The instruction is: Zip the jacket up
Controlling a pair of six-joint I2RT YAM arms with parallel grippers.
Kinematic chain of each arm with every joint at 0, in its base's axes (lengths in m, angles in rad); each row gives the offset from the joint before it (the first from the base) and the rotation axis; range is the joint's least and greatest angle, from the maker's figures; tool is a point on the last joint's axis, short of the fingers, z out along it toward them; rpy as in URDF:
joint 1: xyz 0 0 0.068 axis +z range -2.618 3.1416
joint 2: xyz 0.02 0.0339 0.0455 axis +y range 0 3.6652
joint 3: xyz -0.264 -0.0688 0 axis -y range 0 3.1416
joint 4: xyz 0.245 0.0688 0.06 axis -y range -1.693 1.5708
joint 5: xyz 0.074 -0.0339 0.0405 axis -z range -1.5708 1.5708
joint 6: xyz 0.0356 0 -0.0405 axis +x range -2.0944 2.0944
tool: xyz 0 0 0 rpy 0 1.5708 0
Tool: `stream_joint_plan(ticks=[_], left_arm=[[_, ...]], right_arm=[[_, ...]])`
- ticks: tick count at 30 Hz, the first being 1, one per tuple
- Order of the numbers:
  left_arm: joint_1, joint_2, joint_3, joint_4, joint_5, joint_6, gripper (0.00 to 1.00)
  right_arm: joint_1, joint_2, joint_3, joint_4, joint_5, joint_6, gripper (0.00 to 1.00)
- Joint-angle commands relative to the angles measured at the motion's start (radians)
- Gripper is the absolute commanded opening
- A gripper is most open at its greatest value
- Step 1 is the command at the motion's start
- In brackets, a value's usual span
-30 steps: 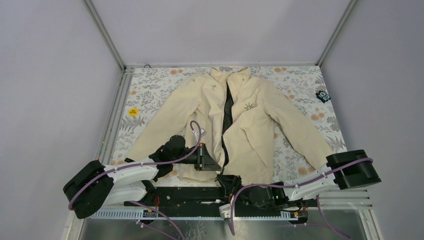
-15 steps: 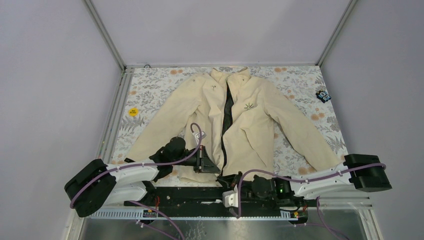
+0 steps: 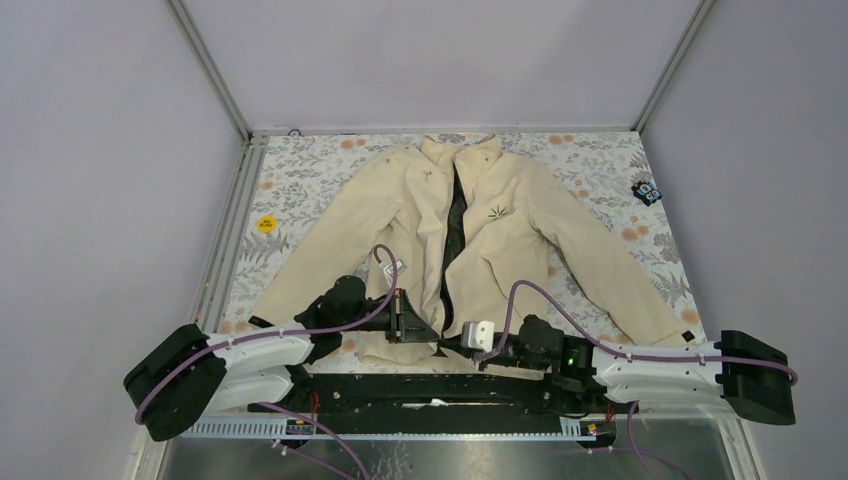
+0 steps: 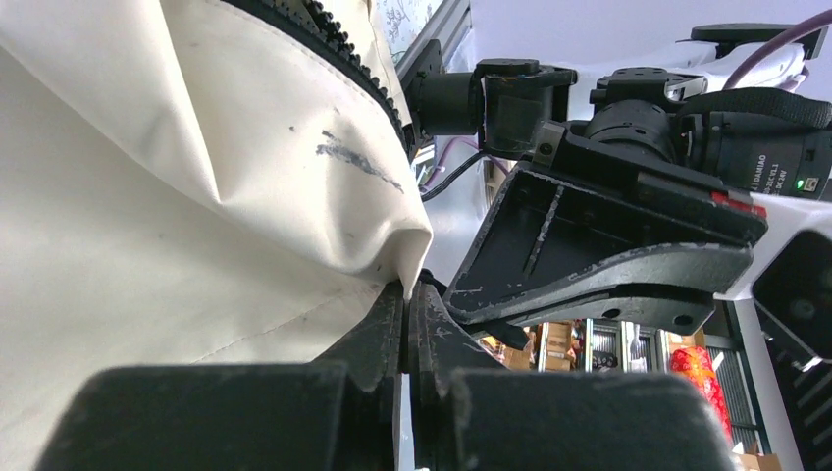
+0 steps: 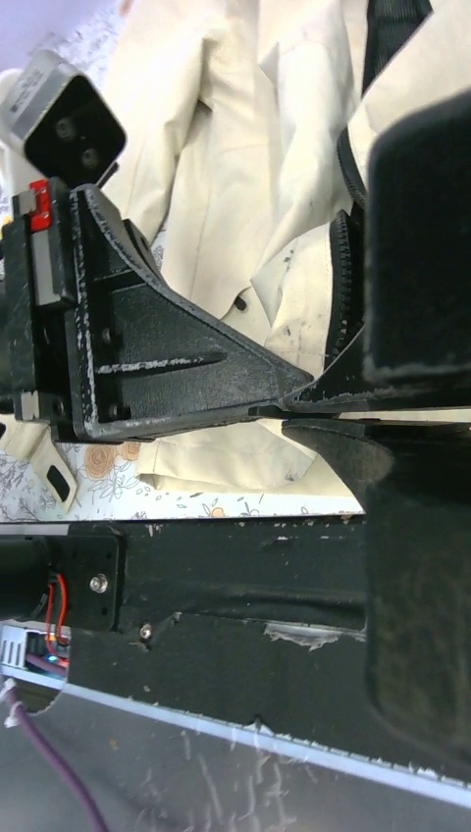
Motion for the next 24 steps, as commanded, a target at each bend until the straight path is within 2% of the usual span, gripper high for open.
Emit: stream_joint_plan(ticks=[1,5,6,8,9,13,20,21,24], left_arm=[[-0.006,-0.012,-0.038,-0.046,0.054,0.039,0.00],[-0.005,-0.014,-0.038,-0.064,0.049,0.049,0.00],[-0.006,-0.014,-0.038,-0.065,0.048,0.049,0.00],[-0.006,-0.017,-0.038,-0.071,0.045,0.051,0.00],[-0.006,-0.018,-0.038,-0.073,0.041,0.051,0.00],[-0.006,-0.016,-0.033,-0.062,0.034,0.042,0.00],[-0.006,0.003,-0.021,-0.035,0.042,0.034,0.00],[-0.006,0.001,-0.021,-0.035,0.041,0.034,0.00],[-0.006,-0.005,-0.028,-0.035,0.042,0.031,0.00]], right_arm=[[-0.072,-0.028,-0.011,0.081,0.042,0.165,0.00],[-0.086,-0.039,0.013,0.021,0.062,0.191,0.01],[-0.086,-0.048,0.015,0.013,0.105,0.203,0.04],[-0.086,-0.070,0.022,-0.015,0.167,0.234,0.19],[-0.086,-0.080,0.029,-0.036,0.182,0.247,0.22],[-0.085,-0.073,0.074,-0.111,0.252,0.328,0.25],[-0.085,0.026,0.132,-0.157,0.233,0.447,0.24],[-0.085,0.024,0.130,-0.156,0.223,0.458,0.28],[-0.085,-0.001,0.126,-0.190,0.190,0.498,0.54]])
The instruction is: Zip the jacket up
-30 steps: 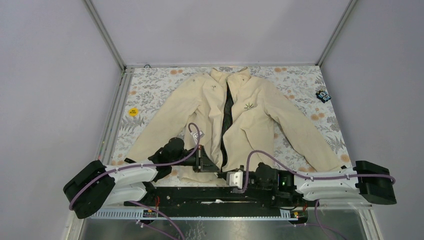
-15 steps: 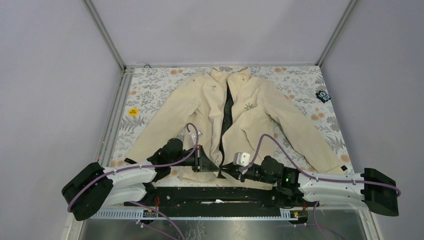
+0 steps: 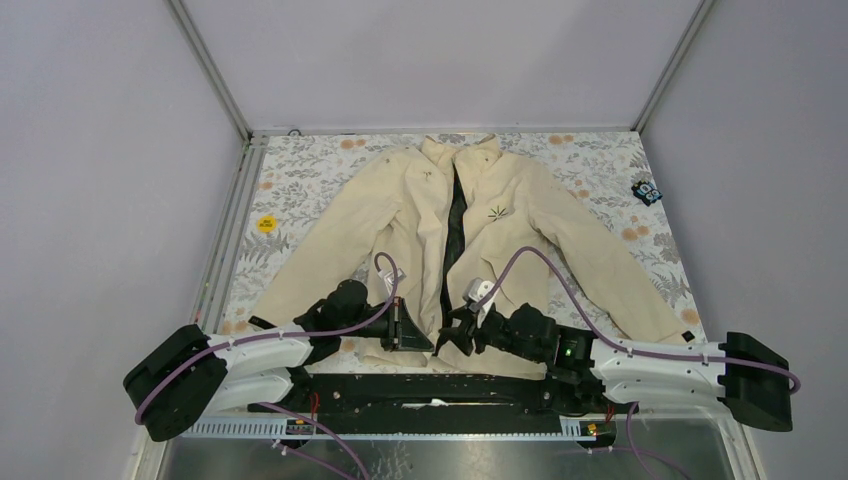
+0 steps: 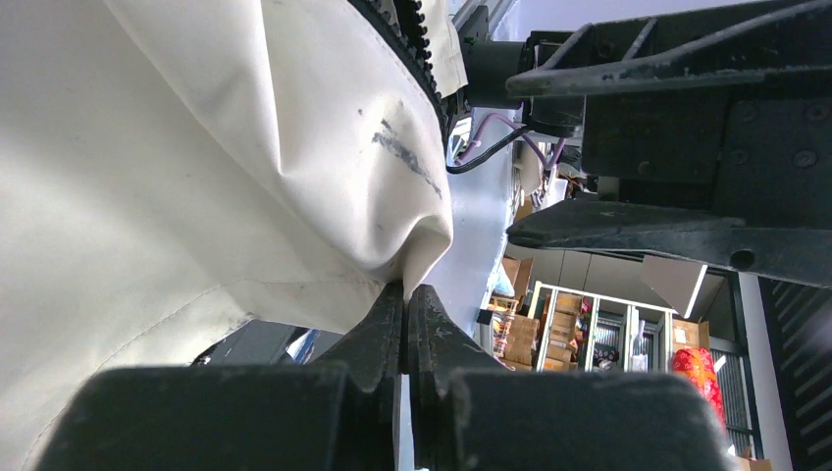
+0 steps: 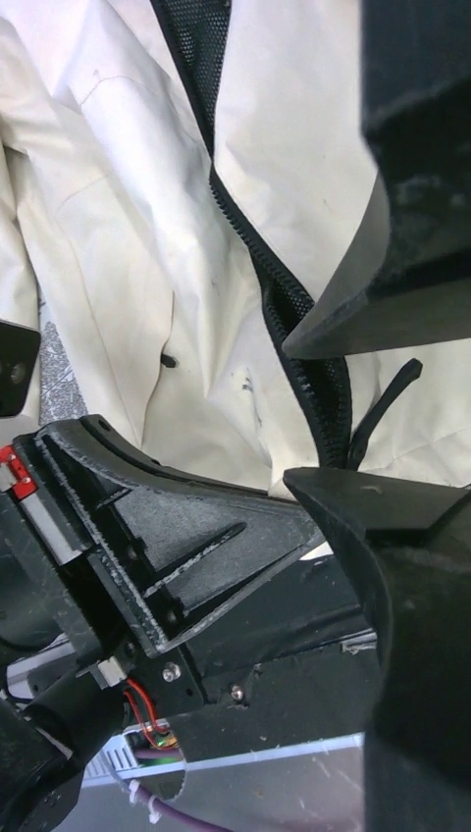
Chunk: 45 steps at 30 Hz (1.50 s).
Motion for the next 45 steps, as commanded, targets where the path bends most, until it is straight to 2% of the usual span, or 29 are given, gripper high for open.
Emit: stream_joint_plan(ticks=[1,4,7,10,13,16,20,25,34,45], left_arm=[[-0.003,-0.003,-0.001,0.039,0.035,0.007,0.00],[-0.003,-0.008,-0.003,0.037,0.040,0.011,0.00],[-0.003,-0.007,-0.006,0.037,0.043,0.013,0.00],[-0.003,-0.009,-0.007,0.041,0.043,0.010,0.00],[-0.002,-0.013,-0.011,0.044,0.046,0.006,0.00],[-0.003,-0.017,-0.011,0.042,0.048,0.006,0.00],[-0.003,-0.028,-0.017,0.042,0.046,0.002,0.00],[-0.003,-0.045,-0.021,0.038,0.043,-0.005,0.00],[-0.003,-0.045,-0.012,0.027,0.046,-0.002,0.00],[-0.003,-0.053,-0.009,0.024,0.047,-0.007,0.00]], right_arm=[[-0.006,-0.027,0.047,-0.075,-0.031,0.086,0.59],[-0.008,-0.047,0.072,-0.194,0.040,0.221,0.67],[-0.025,-0.083,0.052,-0.211,0.057,0.396,0.77],[-0.067,-0.107,0.054,-0.247,0.065,0.521,0.77],[-0.171,-0.081,0.037,-0.224,-0.077,0.585,0.77],[-0.293,-0.036,-0.009,-0.102,-0.343,0.552,0.73],[-0.364,0.001,-0.070,0.037,-0.519,0.497,0.73],[-0.447,0.085,-0.126,0.219,-0.732,0.535,0.68],[-0.473,0.135,-0.156,0.297,-0.830,0.534,0.56],[-0.474,0.210,-0.138,0.365,-0.856,0.525,0.48]])
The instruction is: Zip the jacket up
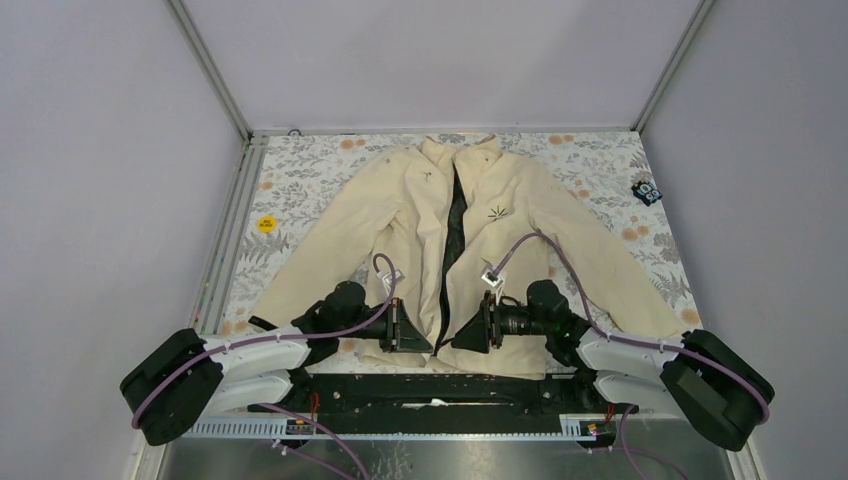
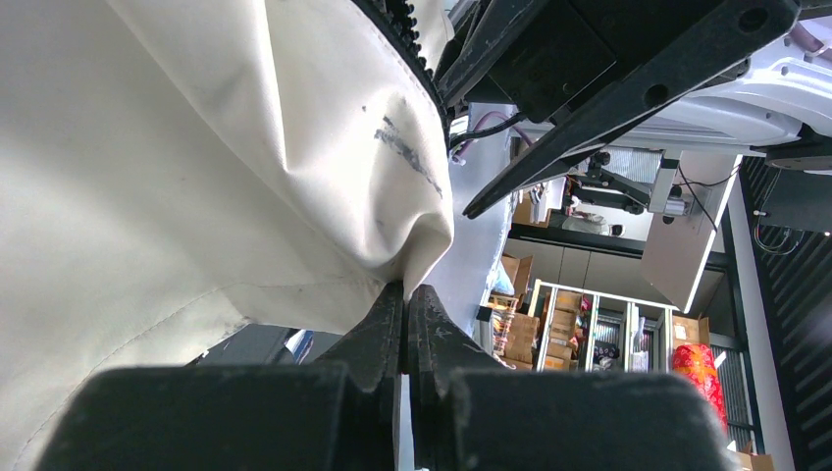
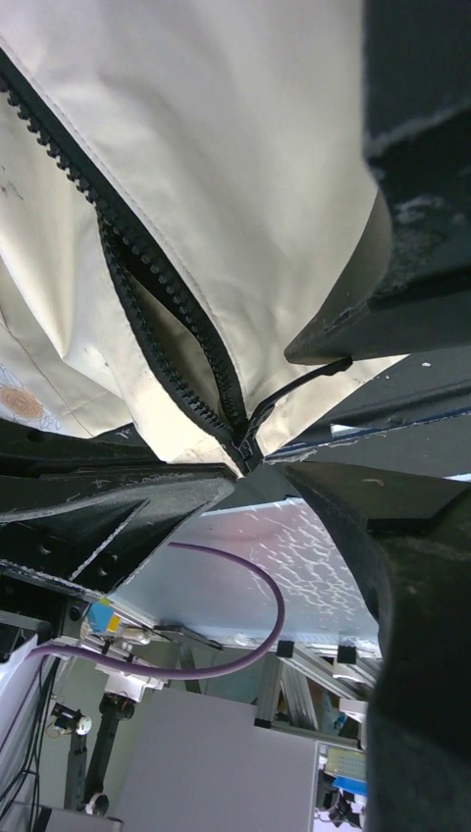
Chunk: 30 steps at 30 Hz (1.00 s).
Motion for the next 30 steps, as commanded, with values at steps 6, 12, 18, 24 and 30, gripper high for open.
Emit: stream_joint_plan(ticks=[6,12,18,24,30], left_arm=[[-0.003,-0.022,0.006,0.028,0.043,-0.005,0.00],[-0.003,-0.020,0.008,0.028,0.044,-0.002,0.00],[-0.003,-0.012,0.011,0.030,0.050,-0.001,0.00],[-0.003,-0.007,0.014,0.030,0.052,0.003,0.00],[-0.003,-0.006,0.012,0.030,0.054,0.003,0.00]], right_arm=[[-0.006,0.055,0.034,0.084,-0.064,-0.015,0.39],[-0.007,0.063,0.061,0.033,-0.069,-0.043,0.32],[-0.006,0.061,0.110,-0.061,-0.083,-0.103,0.26],[-0.006,0.079,0.137,-0.112,-0.095,-0.135,0.28],[-0.005,0.122,0.124,-0.051,-0.135,-0.117,0.33]])
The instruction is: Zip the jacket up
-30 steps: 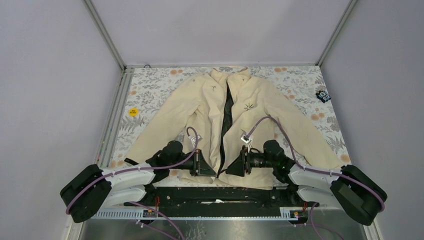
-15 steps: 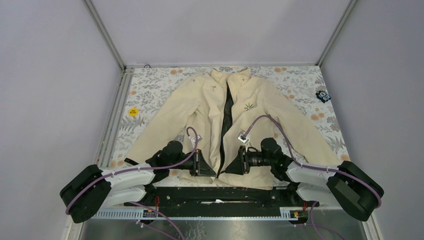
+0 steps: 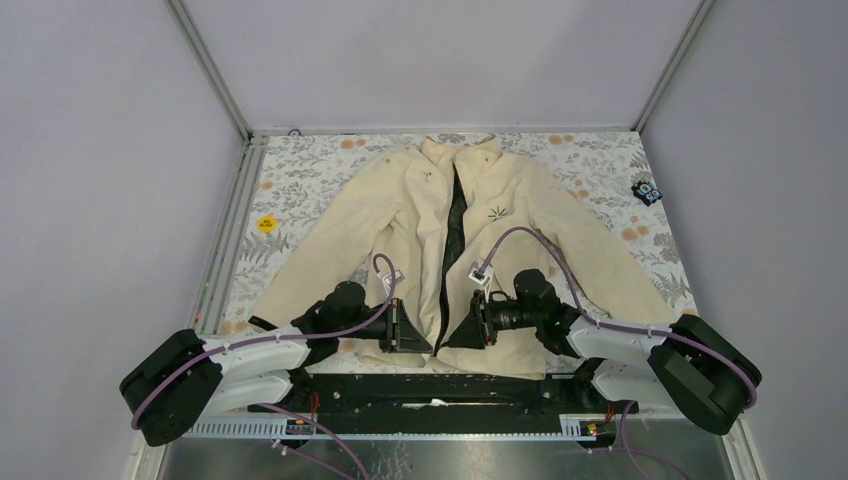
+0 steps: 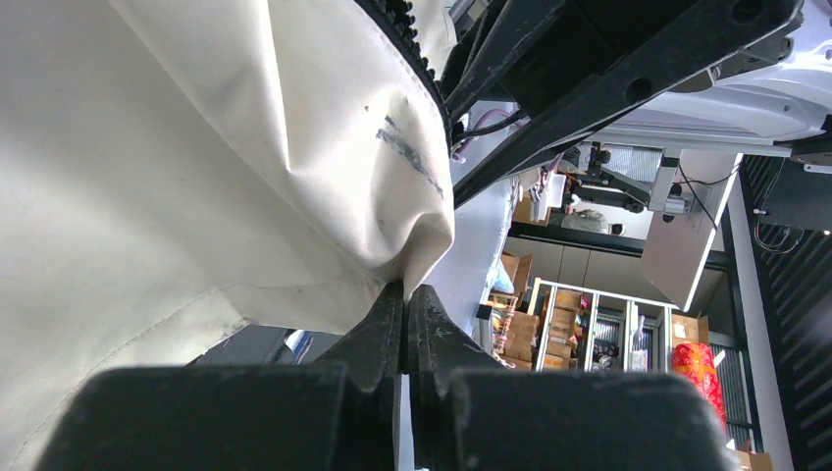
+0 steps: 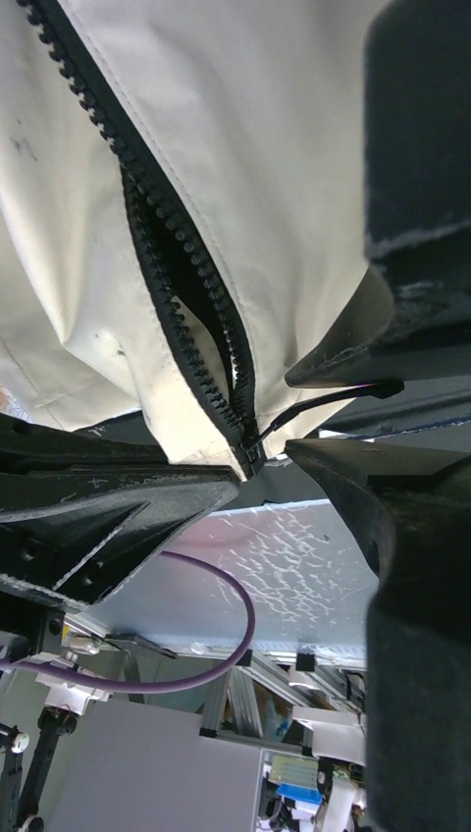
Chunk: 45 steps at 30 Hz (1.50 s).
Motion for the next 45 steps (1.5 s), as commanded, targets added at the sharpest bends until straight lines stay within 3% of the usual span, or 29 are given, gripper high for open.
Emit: stream_joint_plan(ticks=[1,14,20,23,31,39,45], left_arm=[[-0.003,-0.002,0.012,0.038,0.051,0.003,0.00],[-0.003,-0.003,0.014,0.038,0.053,0.001,0.00],[-0.003,0.001,0.015,0.032,0.055,0.004,0.00],[-0.003,0.003,0.023,0.008,0.050,0.013,0.00],[-0.004,0.037,0.071,-0.126,0.020,0.080,0.00],[-0.041,0.104,0.110,-0.190,-0.050,0.102,0.00],[-0.079,0.194,0.132,-0.198,-0.091,0.119,0.00]], right_arm=[[-0.006,0.031,0.018,0.053,-0.056,-0.007,0.33],[-0.004,0.063,0.033,0.066,-0.063,-0.017,0.30],[0.010,0.069,0.045,0.056,-0.035,-0.045,0.18],[0.026,0.047,0.046,0.020,0.012,-0.077,0.00],[0.148,-0.099,0.232,-0.525,0.420,-0.296,0.00],[0.199,-0.027,0.454,-0.891,0.589,-0.483,0.00],[0.203,0.101,0.611,-1.044,0.793,-0.623,0.00]])
